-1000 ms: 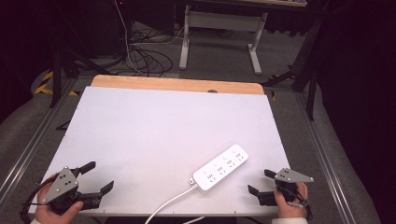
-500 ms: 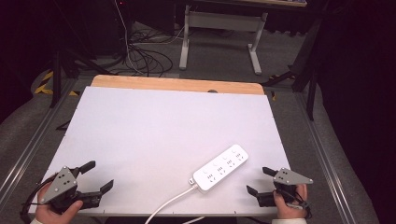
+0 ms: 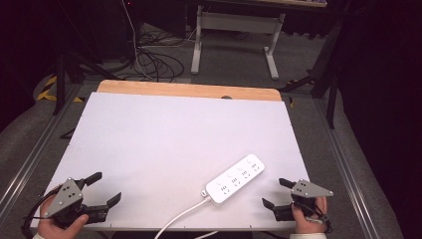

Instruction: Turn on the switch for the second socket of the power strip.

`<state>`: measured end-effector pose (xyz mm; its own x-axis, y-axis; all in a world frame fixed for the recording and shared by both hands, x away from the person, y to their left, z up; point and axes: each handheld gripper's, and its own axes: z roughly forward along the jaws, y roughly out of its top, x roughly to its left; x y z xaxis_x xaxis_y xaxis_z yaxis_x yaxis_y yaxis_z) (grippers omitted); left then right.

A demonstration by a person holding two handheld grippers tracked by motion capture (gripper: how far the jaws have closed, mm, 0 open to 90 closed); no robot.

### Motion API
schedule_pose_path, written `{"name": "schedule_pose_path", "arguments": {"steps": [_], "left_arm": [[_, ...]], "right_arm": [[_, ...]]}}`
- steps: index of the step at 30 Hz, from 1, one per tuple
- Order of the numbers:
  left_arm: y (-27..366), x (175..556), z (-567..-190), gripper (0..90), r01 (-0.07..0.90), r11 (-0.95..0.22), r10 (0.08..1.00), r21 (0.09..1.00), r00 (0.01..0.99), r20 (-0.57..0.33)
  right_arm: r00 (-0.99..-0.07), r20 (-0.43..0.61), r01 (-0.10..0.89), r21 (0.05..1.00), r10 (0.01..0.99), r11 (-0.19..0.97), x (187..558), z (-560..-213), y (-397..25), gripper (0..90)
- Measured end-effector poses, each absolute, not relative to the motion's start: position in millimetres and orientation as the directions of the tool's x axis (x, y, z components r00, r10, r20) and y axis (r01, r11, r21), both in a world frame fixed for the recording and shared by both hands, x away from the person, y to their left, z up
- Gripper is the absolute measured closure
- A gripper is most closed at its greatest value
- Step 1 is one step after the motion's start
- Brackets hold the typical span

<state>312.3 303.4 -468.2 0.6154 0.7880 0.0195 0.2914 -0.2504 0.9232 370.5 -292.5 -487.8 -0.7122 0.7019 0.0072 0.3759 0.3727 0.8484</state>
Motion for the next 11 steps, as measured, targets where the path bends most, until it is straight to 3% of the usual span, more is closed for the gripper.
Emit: {"name": "schedule_pose_path", "arguments": {"steps": [11], "left_arm": [[302.7,312.3,-468.4,11.7,0.287,-0.246,0.788,0.926,0.615,0.019]], "right_arm": [[-0.714,0.005,0.372,0.850,0.700,0.373,370.5,-487.7,-292.4,6.0]]}}
